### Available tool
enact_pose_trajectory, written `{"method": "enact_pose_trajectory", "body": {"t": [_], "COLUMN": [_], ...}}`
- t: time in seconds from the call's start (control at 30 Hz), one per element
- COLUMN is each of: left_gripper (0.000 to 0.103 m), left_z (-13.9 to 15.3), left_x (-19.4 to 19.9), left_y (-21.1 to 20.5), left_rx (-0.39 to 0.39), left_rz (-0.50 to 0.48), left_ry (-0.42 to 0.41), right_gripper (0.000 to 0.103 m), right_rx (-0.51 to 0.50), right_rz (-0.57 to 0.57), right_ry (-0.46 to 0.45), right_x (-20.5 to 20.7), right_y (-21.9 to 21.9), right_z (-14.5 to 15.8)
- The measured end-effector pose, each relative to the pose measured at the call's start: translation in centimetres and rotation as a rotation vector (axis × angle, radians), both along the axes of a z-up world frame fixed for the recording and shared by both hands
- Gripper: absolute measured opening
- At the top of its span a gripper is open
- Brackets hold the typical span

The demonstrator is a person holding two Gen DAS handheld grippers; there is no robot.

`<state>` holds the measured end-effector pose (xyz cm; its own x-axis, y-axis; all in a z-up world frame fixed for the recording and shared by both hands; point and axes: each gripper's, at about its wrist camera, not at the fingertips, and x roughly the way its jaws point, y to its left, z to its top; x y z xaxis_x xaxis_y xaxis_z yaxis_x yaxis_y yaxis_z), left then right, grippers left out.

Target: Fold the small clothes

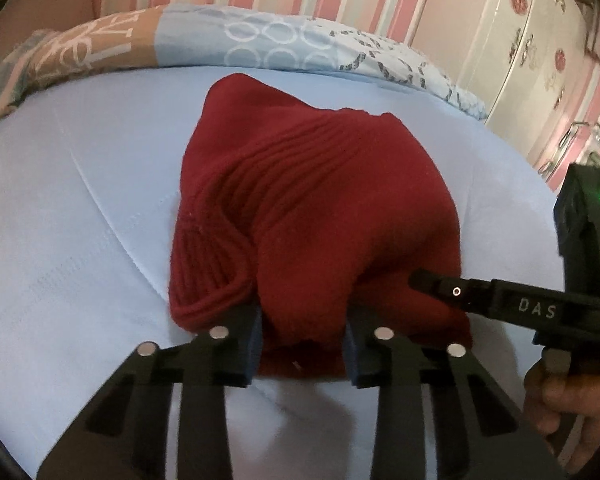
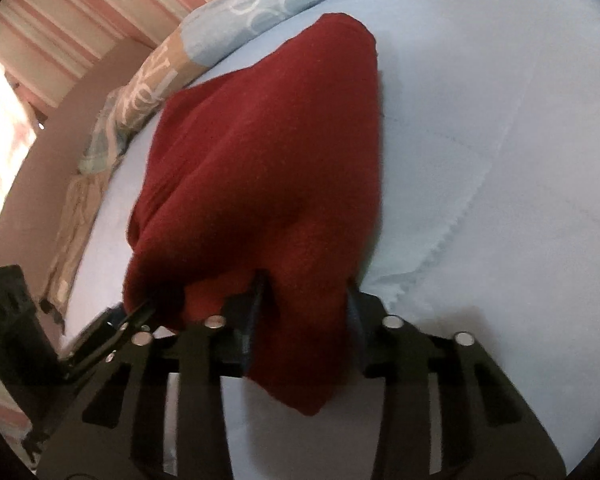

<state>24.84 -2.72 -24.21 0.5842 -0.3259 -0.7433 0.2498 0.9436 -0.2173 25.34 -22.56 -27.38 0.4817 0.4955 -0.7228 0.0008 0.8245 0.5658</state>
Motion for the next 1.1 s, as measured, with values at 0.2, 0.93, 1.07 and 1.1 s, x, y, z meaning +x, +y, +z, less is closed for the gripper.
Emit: {"method": "enact_pose_trajectory", "body": {"t": [0.2,0.93,1.07,1.1], "left_gripper": [0.023,0.023,0.027,0.028], "left_z": [1.5,4.7,2.3,1.7], "left_x": [-0.2,-6.5,-9.9,-10.5], "left_y": [-0.2,-16.9,-20.3,-20.5], "left_rx": [-0.033,-0.103,-0.071,-0.071], "left_rz": [-0.007,-0.216,-0.249,-0.244], "left_ry": [-0.034,-0.061,-0.018,-0.005], "right_gripper": [0.021,0.02,0.021,0.022], "right_rx": [-0.029,-0.343,-0.383,-0.386], "right_rz": [0.014,-0.099,-0.079,-0.066], "right_ry": [-0.09,-0.248,-0.162,-0.147], "right_x": [-0.7,-10.0,-13.5,-14.1], "right_y": [0.2,-15.1,-17.6,-17.7], "right_z": [2.6,7.7,3.9,3.2]}}
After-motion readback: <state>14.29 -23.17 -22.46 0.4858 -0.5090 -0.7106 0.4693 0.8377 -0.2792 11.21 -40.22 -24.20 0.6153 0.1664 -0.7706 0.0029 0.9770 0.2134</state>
